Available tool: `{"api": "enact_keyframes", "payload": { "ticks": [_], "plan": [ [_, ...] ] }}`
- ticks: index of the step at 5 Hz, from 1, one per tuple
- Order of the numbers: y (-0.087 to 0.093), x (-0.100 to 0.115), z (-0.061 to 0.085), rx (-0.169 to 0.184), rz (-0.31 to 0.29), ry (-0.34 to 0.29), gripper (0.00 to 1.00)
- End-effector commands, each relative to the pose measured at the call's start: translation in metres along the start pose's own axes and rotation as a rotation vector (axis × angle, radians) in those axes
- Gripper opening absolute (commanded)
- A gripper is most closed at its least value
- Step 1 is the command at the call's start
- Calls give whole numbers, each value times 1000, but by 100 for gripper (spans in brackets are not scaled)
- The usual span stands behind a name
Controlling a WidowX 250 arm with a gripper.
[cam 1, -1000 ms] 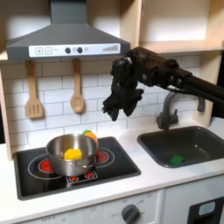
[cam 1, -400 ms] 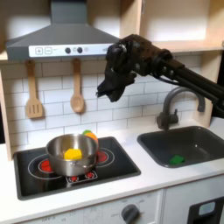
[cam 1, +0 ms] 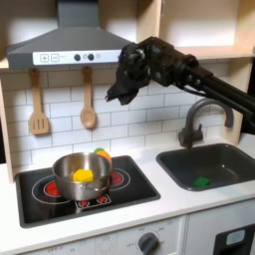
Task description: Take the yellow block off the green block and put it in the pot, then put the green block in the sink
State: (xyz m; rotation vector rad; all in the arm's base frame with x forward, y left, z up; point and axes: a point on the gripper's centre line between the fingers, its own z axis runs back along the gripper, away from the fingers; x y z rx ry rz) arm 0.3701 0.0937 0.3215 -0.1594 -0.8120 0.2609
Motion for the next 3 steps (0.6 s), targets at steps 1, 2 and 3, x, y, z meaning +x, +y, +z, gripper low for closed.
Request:
{"api": "enact_keyframes", "payload": {
  "ticks": [1,2,3],
  "plan": [
    [-1,17,21,-41,40,-110,0],
    [4,24,27,-45,59,-159,0],
    [4,29,28,-58,69,-179,0]
  ]
}}
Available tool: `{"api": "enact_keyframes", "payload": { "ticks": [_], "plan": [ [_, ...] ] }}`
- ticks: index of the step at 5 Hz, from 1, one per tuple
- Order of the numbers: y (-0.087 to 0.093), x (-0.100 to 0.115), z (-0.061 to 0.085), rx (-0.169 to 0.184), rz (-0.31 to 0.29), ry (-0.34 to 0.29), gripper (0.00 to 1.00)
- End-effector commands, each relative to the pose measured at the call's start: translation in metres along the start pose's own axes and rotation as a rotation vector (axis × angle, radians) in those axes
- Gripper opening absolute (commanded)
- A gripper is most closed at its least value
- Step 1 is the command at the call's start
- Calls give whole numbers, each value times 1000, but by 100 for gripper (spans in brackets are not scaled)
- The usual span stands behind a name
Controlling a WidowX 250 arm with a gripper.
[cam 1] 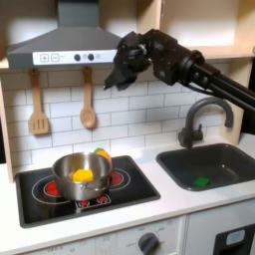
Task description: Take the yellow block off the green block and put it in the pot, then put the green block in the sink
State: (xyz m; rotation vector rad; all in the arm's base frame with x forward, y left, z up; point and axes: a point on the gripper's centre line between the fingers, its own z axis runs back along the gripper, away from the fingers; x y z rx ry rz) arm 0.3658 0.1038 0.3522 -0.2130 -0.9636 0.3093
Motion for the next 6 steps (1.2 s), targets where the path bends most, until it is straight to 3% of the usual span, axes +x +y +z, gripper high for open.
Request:
{"api": "enact_keyframes", "payload": {
  "ticks": [1,3,4,6],
  "plan": [
    [3,13,7,-8,31,-55,0],
    [11,33,14,3,61,-105,0],
    [19,41,6,20,84,-109,0],
    [19,48,0,7,106,-104,0]
  ]
}}
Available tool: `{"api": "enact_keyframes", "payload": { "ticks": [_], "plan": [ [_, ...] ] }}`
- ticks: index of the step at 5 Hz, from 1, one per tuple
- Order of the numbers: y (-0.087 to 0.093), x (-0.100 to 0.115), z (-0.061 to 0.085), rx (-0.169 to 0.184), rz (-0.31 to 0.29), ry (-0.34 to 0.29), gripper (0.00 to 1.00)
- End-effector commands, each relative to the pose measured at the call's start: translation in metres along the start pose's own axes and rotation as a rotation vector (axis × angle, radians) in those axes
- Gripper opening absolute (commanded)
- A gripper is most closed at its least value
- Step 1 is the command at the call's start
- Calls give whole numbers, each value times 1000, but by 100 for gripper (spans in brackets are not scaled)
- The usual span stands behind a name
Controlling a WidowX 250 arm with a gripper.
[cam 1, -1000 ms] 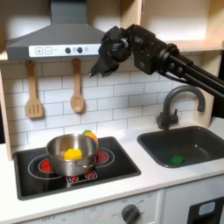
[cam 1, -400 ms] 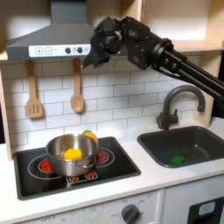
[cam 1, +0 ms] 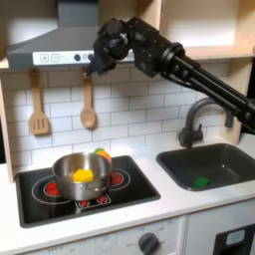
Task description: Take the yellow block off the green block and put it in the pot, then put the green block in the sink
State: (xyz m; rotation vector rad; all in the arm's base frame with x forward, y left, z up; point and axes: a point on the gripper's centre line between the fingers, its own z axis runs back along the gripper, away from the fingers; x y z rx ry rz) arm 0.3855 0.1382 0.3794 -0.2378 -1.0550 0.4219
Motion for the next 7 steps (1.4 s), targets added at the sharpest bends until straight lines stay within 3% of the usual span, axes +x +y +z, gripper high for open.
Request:
{"api": "enact_keyframes", "payload": {
  "ticks": [1,4,7],
  "plan": [
    [-4,7,-1,-14,19,1,0],
    [-5,14,3,-17,36,-16,0],
    [-4,21,-6,-14,39,-14,0]
  ]
}}
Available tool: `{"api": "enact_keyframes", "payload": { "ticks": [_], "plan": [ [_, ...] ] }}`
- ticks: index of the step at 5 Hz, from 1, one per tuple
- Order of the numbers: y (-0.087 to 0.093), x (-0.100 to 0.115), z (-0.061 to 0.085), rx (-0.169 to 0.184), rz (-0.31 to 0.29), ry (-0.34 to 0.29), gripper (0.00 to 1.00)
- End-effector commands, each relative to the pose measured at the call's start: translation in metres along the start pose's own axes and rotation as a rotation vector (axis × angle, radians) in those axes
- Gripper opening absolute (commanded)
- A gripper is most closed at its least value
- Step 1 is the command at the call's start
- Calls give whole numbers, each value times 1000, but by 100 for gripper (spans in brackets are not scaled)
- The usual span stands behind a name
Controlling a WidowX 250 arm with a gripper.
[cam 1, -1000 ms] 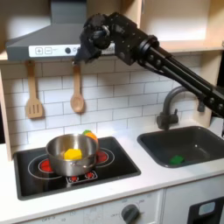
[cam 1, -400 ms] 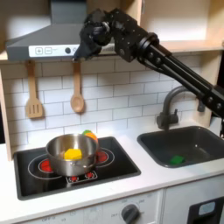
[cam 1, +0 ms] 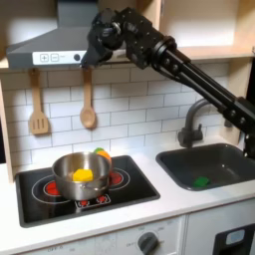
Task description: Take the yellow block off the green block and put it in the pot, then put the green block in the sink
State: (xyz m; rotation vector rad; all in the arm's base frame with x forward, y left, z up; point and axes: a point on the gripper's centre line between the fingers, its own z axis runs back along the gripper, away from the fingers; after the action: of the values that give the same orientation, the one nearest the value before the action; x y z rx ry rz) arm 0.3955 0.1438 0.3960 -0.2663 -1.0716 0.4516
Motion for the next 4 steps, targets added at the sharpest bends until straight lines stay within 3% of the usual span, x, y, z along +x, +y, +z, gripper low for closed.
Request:
{"api": "enact_keyframes", "payload": {
  "ticks": [1,3,4],
  "plan": [
    [-4,2,-6,3,-17,5,0],
    [0,-1,3,16,-18,11,0],
    [1,-10,10,11,-20,64,0]
  ]
}}
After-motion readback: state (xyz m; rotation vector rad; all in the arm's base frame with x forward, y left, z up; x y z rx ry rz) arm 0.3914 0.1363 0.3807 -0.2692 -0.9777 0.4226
